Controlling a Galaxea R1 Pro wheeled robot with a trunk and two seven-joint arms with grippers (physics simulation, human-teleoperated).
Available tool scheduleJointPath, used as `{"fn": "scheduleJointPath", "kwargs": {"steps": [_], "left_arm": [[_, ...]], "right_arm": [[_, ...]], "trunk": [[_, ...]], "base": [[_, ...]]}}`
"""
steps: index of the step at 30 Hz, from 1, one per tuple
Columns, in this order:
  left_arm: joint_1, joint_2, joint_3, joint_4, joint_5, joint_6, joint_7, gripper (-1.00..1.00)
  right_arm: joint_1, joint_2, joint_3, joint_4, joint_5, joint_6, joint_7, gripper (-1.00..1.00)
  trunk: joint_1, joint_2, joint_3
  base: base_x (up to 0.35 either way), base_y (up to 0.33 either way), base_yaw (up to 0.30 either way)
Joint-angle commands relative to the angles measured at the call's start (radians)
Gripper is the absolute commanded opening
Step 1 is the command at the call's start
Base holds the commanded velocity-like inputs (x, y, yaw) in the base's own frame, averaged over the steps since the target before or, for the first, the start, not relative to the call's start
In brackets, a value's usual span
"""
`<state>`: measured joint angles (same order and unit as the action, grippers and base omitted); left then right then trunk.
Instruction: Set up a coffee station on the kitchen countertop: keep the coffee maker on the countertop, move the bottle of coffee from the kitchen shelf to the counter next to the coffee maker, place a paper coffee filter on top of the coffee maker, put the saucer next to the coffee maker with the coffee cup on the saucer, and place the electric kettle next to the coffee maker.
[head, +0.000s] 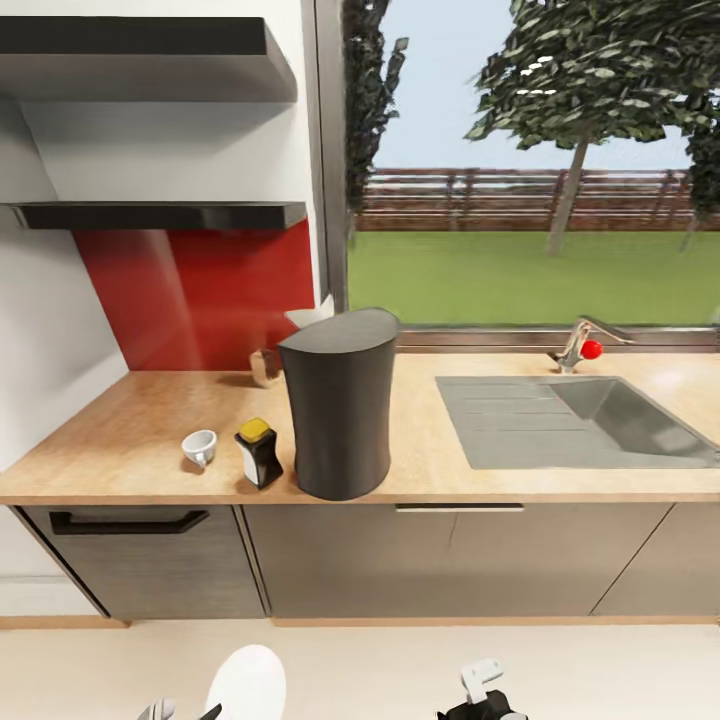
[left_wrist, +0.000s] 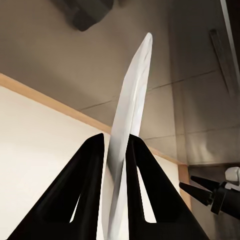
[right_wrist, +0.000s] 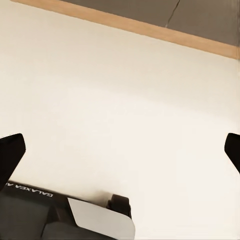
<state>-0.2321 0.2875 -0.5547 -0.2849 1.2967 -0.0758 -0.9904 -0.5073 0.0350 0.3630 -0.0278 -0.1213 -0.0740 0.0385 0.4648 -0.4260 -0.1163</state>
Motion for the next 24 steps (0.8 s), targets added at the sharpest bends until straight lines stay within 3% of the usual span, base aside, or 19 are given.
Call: {"fn": "scheduleJointPath", "kwargs": {"steps": [1,24], "left_arm": [[-0.001,0.001,-0.008,0.000,0.006,-0.010,0.001,-1.00],[-0.001,0.002,-0.008,0.000,0.006,-0.010,0.001,-1.00]], "right_arm": [[-0.001,0.000,0.007,0.002,-0.011,-0.004,0.004,1.00],[-0.001,-0.001,0.007,0.002,-0.011,-0.004,0.001,1.00]], "trunk": [[0.001,-0.002,-0.002],[0.001,-0.002,-0.002]], "base": [[0.000,-0.273,0.000],[0.000,-0.273,0.000]]}}
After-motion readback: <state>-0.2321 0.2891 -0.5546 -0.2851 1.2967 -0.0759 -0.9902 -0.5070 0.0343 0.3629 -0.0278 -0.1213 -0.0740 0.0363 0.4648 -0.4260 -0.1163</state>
